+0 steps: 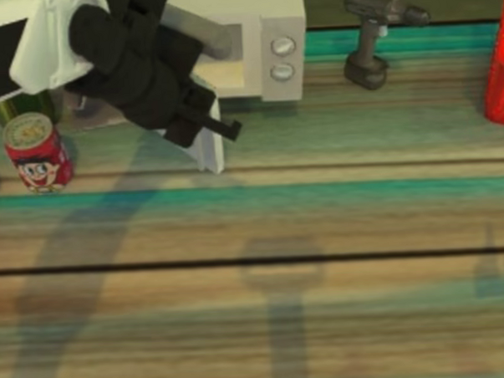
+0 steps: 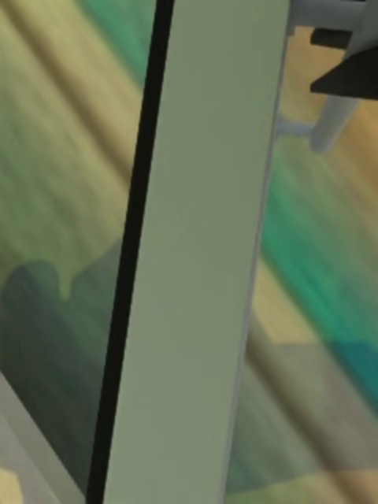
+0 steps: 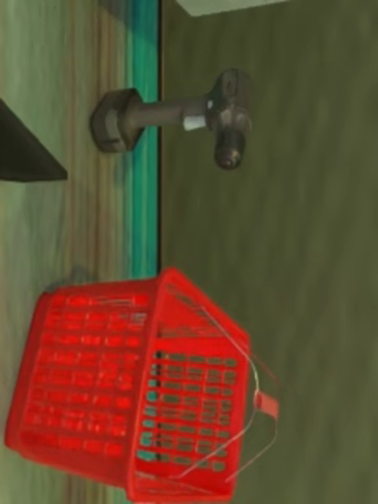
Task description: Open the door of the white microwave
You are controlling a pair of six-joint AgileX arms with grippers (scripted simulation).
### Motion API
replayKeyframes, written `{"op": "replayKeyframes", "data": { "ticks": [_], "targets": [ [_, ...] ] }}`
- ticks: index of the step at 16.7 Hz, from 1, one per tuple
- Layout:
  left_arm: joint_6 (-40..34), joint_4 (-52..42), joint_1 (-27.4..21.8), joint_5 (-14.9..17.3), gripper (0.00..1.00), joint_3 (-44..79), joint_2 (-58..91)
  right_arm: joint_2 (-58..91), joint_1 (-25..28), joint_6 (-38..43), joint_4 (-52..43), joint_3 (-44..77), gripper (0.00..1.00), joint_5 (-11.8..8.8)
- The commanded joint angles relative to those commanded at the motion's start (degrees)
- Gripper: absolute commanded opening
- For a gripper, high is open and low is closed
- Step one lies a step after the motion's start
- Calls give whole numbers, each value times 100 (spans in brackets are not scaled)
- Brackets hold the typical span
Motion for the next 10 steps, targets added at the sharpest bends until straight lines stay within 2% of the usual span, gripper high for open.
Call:
{"op": "replayKeyframes", "data": {
  "ticks": [10],
  "targets": [
    [60, -3, -1, 79, 0, -41, -22, 0, 0, 0, 0, 0, 100, 0]
  ]
}}
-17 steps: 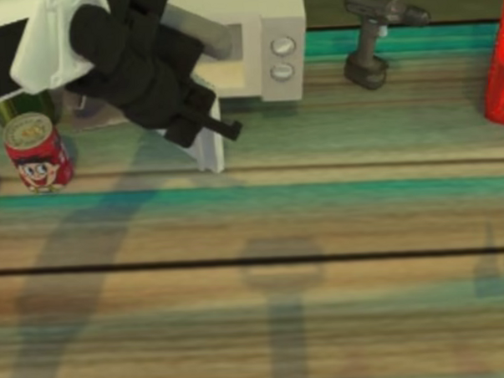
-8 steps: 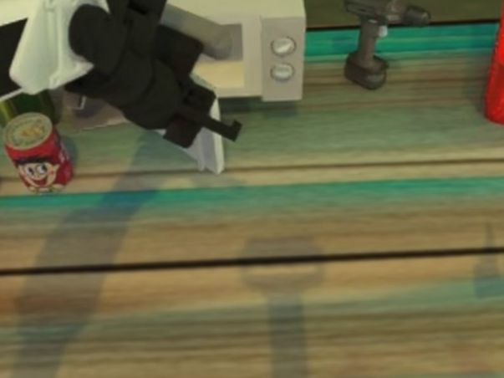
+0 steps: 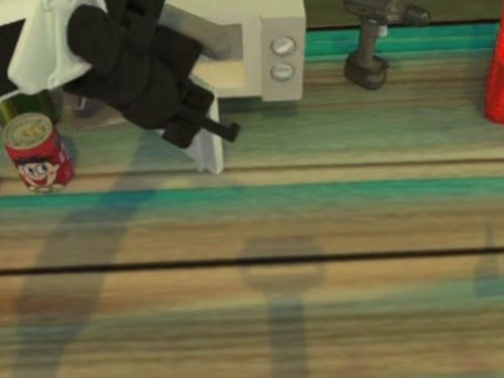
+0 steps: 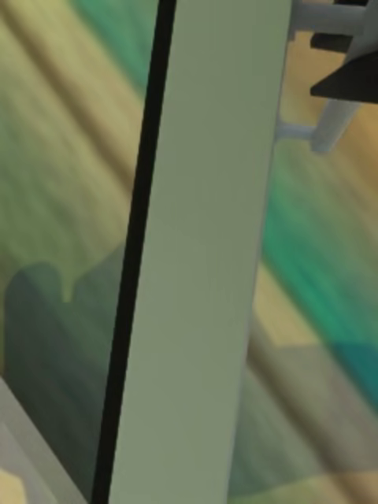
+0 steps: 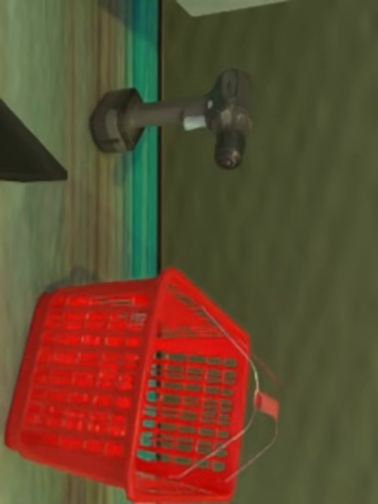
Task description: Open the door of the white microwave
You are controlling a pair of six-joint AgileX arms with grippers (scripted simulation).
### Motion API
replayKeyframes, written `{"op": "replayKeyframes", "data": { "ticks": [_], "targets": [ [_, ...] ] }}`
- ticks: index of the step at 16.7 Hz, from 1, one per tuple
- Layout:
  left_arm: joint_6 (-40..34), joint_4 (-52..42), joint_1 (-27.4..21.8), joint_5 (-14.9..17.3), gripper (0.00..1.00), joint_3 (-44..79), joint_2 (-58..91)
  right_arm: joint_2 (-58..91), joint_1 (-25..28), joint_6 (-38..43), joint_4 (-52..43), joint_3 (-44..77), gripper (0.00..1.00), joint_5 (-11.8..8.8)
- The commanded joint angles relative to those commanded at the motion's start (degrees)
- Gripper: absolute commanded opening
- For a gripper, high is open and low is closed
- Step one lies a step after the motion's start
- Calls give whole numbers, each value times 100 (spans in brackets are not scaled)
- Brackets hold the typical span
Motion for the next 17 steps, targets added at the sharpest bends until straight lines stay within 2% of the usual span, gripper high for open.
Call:
{"op": "replayKeyframes", "data": {
  "ticks": [6, 17],
  "targets": [
    [688, -66, 280, 340, 0, -242, -210, 0, 0, 0, 0, 0, 100, 0],
    [721, -65, 293, 357, 0, -250, -224, 0, 0, 0, 0, 0, 100, 0]
  ]
}}
